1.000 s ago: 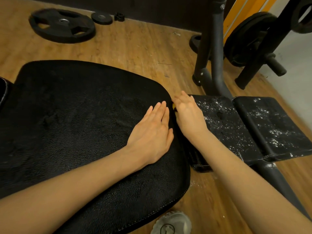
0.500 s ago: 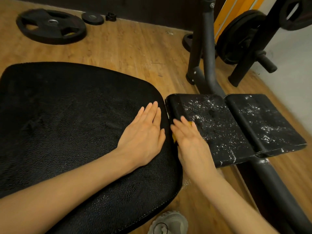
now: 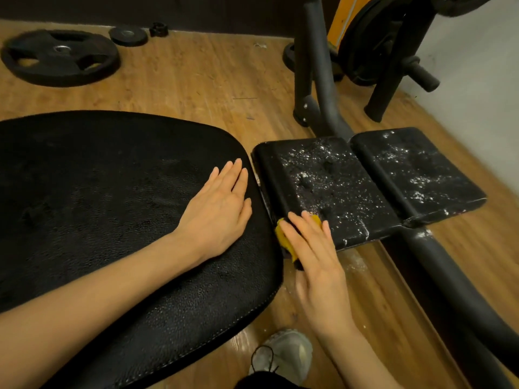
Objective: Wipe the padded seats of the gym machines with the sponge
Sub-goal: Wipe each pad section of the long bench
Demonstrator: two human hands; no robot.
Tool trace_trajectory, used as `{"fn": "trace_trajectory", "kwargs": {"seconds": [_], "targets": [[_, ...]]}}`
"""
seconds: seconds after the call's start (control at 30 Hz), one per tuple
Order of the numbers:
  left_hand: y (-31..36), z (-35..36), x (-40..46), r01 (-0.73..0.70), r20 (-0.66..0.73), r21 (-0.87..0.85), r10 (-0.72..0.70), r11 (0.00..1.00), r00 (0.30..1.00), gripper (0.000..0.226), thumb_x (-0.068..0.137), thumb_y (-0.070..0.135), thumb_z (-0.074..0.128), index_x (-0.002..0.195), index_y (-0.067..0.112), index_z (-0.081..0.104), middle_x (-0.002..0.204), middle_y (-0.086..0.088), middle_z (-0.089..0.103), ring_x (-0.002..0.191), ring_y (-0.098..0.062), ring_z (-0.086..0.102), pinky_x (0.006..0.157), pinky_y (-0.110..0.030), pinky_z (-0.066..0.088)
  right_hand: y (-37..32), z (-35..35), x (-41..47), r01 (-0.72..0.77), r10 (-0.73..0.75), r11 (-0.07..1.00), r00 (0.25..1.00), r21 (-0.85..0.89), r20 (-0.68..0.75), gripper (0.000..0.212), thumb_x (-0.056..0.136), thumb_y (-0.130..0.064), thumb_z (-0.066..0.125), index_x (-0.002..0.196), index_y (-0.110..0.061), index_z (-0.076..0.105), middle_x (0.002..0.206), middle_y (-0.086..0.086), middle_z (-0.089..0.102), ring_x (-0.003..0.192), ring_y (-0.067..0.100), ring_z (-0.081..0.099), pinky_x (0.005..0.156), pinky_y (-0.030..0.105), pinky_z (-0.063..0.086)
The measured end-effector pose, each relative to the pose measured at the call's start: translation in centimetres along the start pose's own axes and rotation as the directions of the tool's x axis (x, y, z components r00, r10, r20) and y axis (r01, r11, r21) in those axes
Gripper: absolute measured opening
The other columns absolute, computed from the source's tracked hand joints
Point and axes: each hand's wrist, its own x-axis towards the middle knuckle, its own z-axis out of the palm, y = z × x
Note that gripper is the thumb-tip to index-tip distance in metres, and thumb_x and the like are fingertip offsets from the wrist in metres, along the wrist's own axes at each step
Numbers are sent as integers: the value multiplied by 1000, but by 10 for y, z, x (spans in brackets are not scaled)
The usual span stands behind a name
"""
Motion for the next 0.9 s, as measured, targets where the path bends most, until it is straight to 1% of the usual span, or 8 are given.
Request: {"fn": "trace_trajectory", "kwargs": {"seconds": [0.07, 0.2, 0.37, 0.43, 0.6, 0.73, 0.8, 0.9], "targets": [[10, 1, 3, -22, 28, -56, 24, 998, 999, 62, 104, 35, 29, 155, 8, 6, 164, -8, 0, 151, -16, -2, 122, -28, -4, 11, -1, -6, -74, 88, 991, 987, 109, -136, 72, 77, 20, 41, 140, -14, 49, 147, 4, 40, 145, 19, 27, 119, 55, 14], [39, 14, 3, -77, 28, -92, 80, 993, 996, 62, 105, 41, 23, 155, 7, 8, 164, -9, 2, 151, -16, 0, 121, -27, -5, 13, 23, -10, -170, 298, 937, 844, 305, -446, 44, 92, 3, 55, 133, -10, 53, 144, 9, 46, 141, 26, 35, 116, 59, 20], [43, 20, 0, -92, 15, -29, 92, 995, 996, 63, 104, 42, 19, 155, 6, 8, 163, -10, 2, 151, -16, 1, 120, -25, -6, 12, 38, -18, 9, 96, 965, 917, 261, -387, 39, 91, -3, 61, 129, -6, 55, 138, 10, 53, 138, 28, 41, 118, 54, 19], [43, 20, 0, -101, 8, -13, 101, 995, 995, 69, 99, 47, 14, 155, 7, 9, 163, -9, 3, 151, -15, 2, 119, -25, -5, 41, 25, -17, -17, 111, 972, 914, 235, -391, 37, 92, -4, 60, 129, -3, 56, 138, 14, 53, 138, 29, 41, 117, 55, 21], [44, 22, 2, -90, 25, 5, 89, 996, 996, 74, 99, 55, 19, 155, 9, 6, 163, -7, 0, 150, -12, -1, 120, -25, -4, 47, 24, -7, -200, 449, 870, 702, 451, -553, 33, 92, 2, 58, 125, 2, 59, 138, 17, 52, 140, 31, 37, 118, 55, 20], [45, 24, 3, -87, 20, 12, 86, 996, 996, 87, 89, 66, 10, 156, 10, 7, 163, -6, 1, 150, -10, 0, 119, -24, -3, -3, 55, -23, -50, 267, 905, 840, 423, -472, 37, 91, 1, 58, 127, -5, 58, 139, 11, 52, 140, 31, 36, 119, 52, 18], [44, 23, 3, -85, 24, 7, 85, 996, 996, 87, 88, 67, 9, 156, 10, 8, 163, -5, 2, 150, -10, 0, 119, -24, -3, 20, 45, -22, -37, 252, 905, 849, 423, -465, 38, 91, 3, 55, 129, -3, 55, 140, 12, 51, 141, 31, 36, 118, 55, 18], [43, 24, 2, -81, 17, 17, 81, 997, 997, 86, 89, 67, 9, 156, 12, 7, 163, -3, 1, 150, -8, 0, 120, -25, -2, 77, 19, -3, -187, 526, 816, 633, 548, -568, 34, 96, -2, 52, 130, -1, 55, 143, 11, 48, 143, 25, 32, 117, 56, 24]]}}
